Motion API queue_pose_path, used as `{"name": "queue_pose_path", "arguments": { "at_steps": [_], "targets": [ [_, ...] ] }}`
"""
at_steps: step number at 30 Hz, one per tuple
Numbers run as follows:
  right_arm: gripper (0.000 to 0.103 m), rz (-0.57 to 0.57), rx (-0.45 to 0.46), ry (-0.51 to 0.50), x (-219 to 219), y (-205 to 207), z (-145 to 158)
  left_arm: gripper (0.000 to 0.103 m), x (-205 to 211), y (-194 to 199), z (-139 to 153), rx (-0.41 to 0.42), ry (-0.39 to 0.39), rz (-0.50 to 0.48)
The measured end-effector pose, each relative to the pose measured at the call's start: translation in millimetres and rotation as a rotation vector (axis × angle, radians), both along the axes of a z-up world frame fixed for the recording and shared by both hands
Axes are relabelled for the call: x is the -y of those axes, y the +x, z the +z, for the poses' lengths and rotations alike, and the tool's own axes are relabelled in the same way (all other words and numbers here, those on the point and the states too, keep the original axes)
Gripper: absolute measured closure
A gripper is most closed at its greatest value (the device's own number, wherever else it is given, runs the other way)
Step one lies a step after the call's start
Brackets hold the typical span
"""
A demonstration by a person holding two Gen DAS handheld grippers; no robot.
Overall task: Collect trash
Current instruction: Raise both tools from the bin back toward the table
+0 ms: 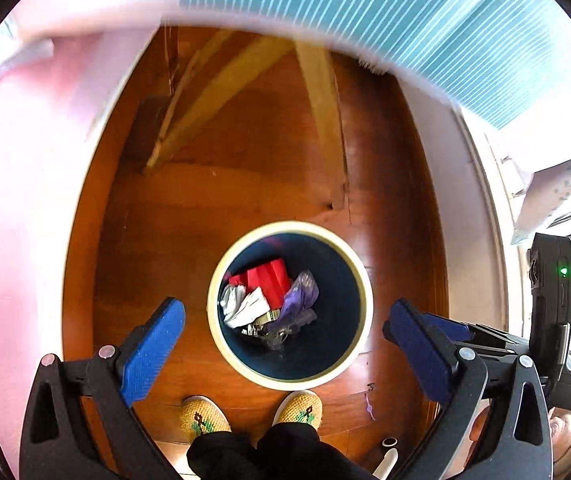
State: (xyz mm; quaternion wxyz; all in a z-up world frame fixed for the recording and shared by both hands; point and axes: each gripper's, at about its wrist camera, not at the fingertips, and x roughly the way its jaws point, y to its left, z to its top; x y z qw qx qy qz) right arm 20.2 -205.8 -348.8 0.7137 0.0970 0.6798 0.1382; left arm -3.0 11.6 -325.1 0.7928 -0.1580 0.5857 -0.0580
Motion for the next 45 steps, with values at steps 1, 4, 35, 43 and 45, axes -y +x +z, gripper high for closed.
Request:
{"name": "queue_pose_path", "arguments": {
  "at_steps": [1, 4, 35, 43, 45],
  "targets": [
    [0.033, -0.003, 0.006, 0.001, 0.8, -2.0, 11.6, 0.001, -1.0, -2.3, 13.5, 0.010, 0.001, 0.005],
    [0.033, -0.016, 0.021, 0.007, 3.2, -9.1, 51.1, 0.001, -5.5, -9.1, 52.9, 0.042, 0.006, 0.020],
    [0.033, -0.105, 0.506, 0.090, -14.5, -4.7, 429.8, 0.001, -63.8, -8.0, 445.9, 0.519, -0.026, -0.069],
    [0.033, -0.171, 0.629, 0.083, -14.2, 30.3, 469.6, 0.001, -75.5, 32.2, 483.9, 0.555, -0.028, -0.134],
    [0.033, -0.176, 0.648, 0.081, -11.6, 39.8, 475.4, 0.001, -73.6, 43.7, 483.9, 0.553, -0.038, -0.148]
  ]
}}
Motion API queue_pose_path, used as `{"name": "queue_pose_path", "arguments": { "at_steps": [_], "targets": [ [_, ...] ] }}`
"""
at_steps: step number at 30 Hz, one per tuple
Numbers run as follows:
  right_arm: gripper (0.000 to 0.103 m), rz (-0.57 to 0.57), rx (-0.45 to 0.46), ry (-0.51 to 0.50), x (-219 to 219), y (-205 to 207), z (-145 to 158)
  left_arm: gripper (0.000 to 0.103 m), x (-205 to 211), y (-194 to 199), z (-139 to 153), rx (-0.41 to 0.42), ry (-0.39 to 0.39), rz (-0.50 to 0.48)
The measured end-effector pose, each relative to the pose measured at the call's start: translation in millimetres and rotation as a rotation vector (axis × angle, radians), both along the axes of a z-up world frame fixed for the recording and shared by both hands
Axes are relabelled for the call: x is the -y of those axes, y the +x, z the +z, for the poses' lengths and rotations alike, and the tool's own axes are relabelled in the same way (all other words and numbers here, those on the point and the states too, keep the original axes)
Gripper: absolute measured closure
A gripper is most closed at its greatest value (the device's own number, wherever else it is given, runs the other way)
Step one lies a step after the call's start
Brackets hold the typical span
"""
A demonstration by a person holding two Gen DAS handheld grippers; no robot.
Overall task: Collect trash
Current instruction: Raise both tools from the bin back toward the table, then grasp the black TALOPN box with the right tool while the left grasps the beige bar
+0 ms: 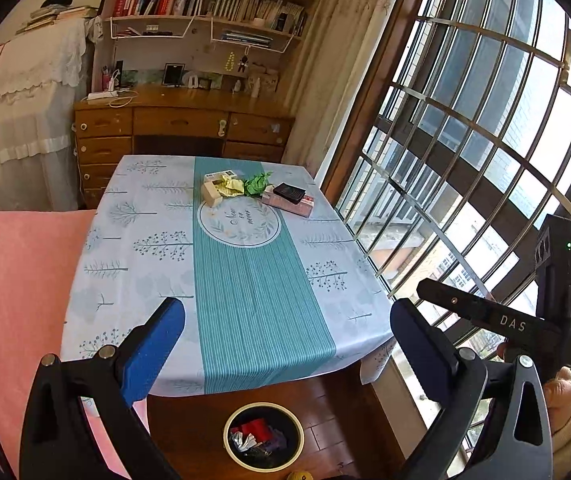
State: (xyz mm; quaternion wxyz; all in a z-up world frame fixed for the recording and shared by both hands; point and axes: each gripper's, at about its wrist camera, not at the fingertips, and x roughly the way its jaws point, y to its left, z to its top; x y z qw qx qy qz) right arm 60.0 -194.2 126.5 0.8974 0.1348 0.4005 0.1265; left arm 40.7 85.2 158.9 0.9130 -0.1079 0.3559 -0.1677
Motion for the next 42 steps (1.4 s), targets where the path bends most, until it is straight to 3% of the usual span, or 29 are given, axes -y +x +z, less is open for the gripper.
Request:
{"name": "queue_pose_path", "arguments": {
  "at_steps": [5, 9, 17, 20, 30, 42],
  "targets": [
    [0.033, 0.013, 0.015, -0.027, 8.0, 32.9, 3.3, 0.001, 10.9, 35.1, -5.4, -0.027, 0.005, 0.011],
    [0.033, 0.044, 0.017, -0.054, 20.3, 73.5, -4.4, 0.001, 23.2, 70.4, -12.7, -0.039, 0.042, 0.075],
    [0.033, 0.190, -0.026, -0.085, 49.2, 205.4, -35.2, 0.001, 64.1, 183.2, -43.5, -0.134, 0.076, 0.193],
    [0.033, 0.259, -0.074, -0.114, 56.2, 263.6, -48.7, 0.001, 83.9, 229.0, -60.1, -0.193, 0.050, 0.238],
    [0.032, 0.489, -0.148, -0.235, 44.7, 407.6, -106.2, 0.003, 117.9, 333.1, -110.5, -0.310, 0.058, 0.401],
    [0.032, 0.701, -0.182, -0.426, -11.4, 470.9, -168.7, 0.003, 120.9, 382.8, -149.5, -0.416, 0.060, 0.472]
  ]
}}
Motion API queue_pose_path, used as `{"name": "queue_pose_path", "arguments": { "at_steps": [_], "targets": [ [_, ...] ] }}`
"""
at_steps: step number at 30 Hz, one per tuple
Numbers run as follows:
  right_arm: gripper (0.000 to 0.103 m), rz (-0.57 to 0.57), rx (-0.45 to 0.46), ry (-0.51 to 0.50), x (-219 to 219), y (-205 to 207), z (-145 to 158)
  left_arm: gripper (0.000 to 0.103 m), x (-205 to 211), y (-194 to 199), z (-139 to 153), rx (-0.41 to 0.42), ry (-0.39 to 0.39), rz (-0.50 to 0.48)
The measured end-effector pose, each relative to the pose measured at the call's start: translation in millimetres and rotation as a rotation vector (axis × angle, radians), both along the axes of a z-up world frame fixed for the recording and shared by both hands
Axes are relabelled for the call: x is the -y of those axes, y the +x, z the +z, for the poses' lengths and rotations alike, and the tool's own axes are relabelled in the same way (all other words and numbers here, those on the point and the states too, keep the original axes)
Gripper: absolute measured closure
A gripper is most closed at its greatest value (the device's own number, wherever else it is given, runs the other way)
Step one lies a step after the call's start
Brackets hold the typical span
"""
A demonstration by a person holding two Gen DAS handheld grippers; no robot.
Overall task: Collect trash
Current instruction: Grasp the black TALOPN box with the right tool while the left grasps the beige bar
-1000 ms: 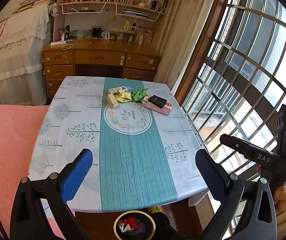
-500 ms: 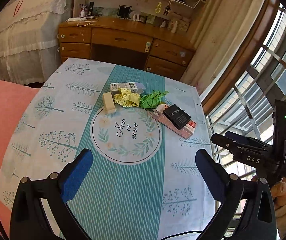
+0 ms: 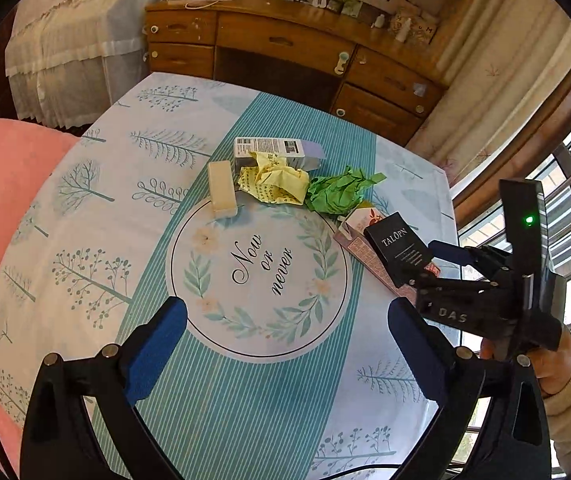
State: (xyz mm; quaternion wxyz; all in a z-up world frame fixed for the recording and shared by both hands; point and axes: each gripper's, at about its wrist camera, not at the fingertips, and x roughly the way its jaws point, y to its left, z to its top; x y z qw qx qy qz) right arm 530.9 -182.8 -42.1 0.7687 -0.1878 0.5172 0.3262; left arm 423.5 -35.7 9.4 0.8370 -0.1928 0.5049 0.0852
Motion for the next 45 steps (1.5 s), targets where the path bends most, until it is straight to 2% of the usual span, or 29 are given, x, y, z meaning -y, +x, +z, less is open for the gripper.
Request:
{"name": "queue_pose_path", "arguments": {
  "at_steps": [5, 6, 9, 19, 28, 32, 41, 45],
  "targets": [
    [0.033, 0.060, 0.035, -0.066, -11.5, 1.0, -9.7, 0.003, 2.9, 7.8, -7.3, -0.015, -0.004, 0.001],
    [0.033, 0.064, 0.029, -0.062, -11.4, 2.1, -9.3, 0.003, 4.1, 9.4, -9.0, -0.019, -0.006, 0.000],
    [0.045, 0.077, 0.001, -0.026, -10.5, 3.0, -4.9, 0.003, 6.9, 13.2, -11.9, -0.023, -0.010, -0.005],
    [0.047, 0.075, -0.077, 0.040, -5.6, -6.6, 0.1, 0.003, 18.5, 26.0, -15.1, -0.024, -0.011, -0.041],
    [0.048, -0.001, -0.082, 0.117, 6.8, 7.3, 11.6, 0.004, 6.3, 40.0, -16.0, -0.014, -0.005, -0.021],
    [0.048, -0.033, -0.072, 0.141, 13.0, 15.6, 16.3, 0.013, -9.0, 48.5, -16.9, -0.007, -0.017, 0.008],
    [0.048, -0.084, -0.067, 0.181, 20.9, 31.4, 15.7, 0.016, -52.2, 75.5, -34.9, -0.022, 0.005, 0.126],
    [0.048, -0.110, -0.080, 0.202, 23.5, 37.7, 11.9, 0.033, -66.6, 97.4, -58.0, -0.085, 0.015, 0.140]
  ]
}}
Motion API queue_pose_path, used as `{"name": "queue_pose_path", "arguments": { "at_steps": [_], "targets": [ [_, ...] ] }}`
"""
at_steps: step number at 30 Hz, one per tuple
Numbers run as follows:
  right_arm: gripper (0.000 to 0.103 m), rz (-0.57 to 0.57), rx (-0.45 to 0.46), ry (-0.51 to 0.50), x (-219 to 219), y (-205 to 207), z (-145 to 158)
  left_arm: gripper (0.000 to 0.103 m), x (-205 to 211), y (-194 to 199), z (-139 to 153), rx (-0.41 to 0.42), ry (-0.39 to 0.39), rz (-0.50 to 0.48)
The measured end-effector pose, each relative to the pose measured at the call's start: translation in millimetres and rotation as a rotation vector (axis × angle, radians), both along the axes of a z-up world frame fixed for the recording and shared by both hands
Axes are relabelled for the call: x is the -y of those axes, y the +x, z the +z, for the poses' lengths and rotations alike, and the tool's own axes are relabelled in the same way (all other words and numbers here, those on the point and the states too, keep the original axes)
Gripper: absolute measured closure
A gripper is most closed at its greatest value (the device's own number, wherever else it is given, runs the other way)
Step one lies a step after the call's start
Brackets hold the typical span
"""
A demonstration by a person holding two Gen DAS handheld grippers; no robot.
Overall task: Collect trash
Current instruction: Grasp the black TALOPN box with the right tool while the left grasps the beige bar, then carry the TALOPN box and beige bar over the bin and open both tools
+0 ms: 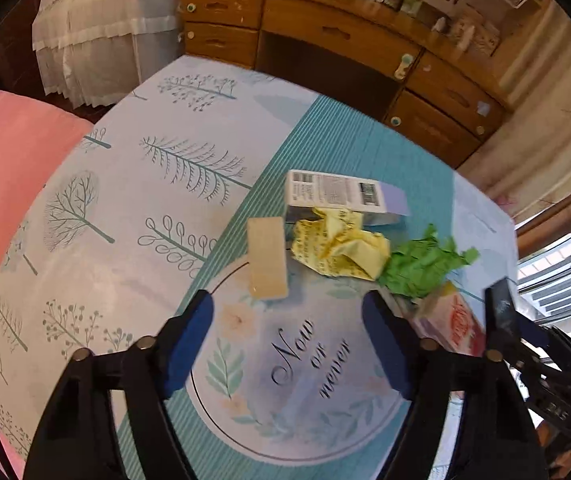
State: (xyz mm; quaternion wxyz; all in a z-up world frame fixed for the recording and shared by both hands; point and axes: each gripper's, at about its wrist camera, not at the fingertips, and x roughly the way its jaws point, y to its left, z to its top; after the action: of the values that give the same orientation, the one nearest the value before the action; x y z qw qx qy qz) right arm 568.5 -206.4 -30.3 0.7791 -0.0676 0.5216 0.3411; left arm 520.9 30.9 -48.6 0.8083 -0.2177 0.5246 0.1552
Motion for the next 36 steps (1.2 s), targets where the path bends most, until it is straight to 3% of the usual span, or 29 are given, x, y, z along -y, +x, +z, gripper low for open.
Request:
{"name": "queue_pose_path", "arguments": {
  "at_steps": [5, 10, 12, 20, 25, 31, 36],
  "targets": [
    [0.048, -0.023, -0.020, 0.021, 2.6, 5.3, -3.4, 0.036, -14.5, 18.7, -24.4, -0.035, -0.025, 0.023],
    [0.048, -0.037, -0.024, 0.032, 4.6, 5.8, -2.3, 0.072, -18.7, 31.5, -49.1, -0.105, -0.061, -0.010],
    [0.048, -0.041, -0.022, 0.037, 5.1, 4.7, -1.1, 0.077, -20.6, 29.5, -53.0, -0.101, -0.065, -0.008],
    [0.048, -0.065, -0.014, 0.058, 7.8, -13.7, 10.5, 0.077, -24.1, 0.1, -41.4, -0.043, -0.082, -0.017],
    [0.048, -0.084, -0.016, 0.075, 8.0, -42.0, 22.6, 0.077, -12.5, -37.6, -21.3, -0.021, -0.092, -0.059],
    [0.048, -0.128, -0.039, 0.093, 10.3, -105.3, 39.4, 0.077, 3.1, -106.5, 14.9, 0.010, -0.103, -0.154],
    [0.048, -0.190, -0.029, 0.101, 6.2, -187.0, 52.3, 0.077, 1.7, -180.7, 39.8, 0.051, -0.110, -0.265]
  ]
}}
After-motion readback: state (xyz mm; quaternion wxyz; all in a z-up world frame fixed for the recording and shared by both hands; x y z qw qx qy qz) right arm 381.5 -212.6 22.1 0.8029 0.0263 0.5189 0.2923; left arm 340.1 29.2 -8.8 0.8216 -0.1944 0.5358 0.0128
